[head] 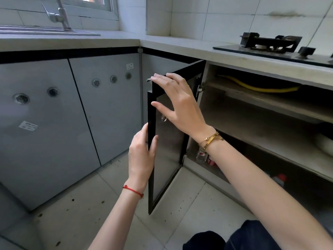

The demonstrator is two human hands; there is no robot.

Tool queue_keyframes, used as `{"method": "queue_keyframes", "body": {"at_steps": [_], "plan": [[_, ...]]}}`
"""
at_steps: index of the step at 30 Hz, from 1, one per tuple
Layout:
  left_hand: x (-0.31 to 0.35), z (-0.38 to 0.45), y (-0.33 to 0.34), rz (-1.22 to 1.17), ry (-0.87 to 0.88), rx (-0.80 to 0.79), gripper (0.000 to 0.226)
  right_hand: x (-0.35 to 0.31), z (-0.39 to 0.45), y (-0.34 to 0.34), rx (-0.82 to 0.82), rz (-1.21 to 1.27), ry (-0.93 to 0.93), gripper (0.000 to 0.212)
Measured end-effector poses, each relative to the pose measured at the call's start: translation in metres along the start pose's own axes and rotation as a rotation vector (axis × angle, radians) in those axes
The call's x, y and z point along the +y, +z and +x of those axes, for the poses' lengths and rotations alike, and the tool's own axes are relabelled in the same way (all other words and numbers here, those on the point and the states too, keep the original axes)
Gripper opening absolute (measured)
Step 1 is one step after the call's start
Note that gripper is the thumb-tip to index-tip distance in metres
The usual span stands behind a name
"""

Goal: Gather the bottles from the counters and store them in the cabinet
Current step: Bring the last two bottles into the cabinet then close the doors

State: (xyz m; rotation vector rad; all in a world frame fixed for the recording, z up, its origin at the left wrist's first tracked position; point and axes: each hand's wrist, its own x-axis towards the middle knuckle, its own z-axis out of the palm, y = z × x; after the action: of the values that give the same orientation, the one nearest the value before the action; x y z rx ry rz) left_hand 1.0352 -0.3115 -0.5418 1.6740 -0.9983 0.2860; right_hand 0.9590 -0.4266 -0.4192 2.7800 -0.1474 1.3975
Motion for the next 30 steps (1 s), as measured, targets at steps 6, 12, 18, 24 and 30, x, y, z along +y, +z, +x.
{"method": "queue_keyframes", "body": {"at_steps": [6,12,18,24,30], "plan": [[0.019,-0.018,0.016,-0.105,0.171,-0.087,0.044,0.013,-0.032,-0.037,0.073,-0.082,0.019,0.051],[0.048,-0.03,0.046,-0.204,0.266,-0.229,0.045,0.026,-0.067,-0.082,0.101,-0.206,0.08,0.054],[0.073,-0.045,0.091,-0.212,0.343,-0.368,0.054,0.046,-0.104,-0.123,0.144,-0.319,0.207,0.05],[0.11,-0.054,0.145,-0.208,0.397,-0.474,0.06,0.081,-0.142,-0.158,0.219,-0.403,0.311,0.046],[0.146,-0.056,0.222,-0.147,0.452,-0.546,0.062,0.152,-0.173,-0.193,0.267,-0.645,0.406,0.042]]}}
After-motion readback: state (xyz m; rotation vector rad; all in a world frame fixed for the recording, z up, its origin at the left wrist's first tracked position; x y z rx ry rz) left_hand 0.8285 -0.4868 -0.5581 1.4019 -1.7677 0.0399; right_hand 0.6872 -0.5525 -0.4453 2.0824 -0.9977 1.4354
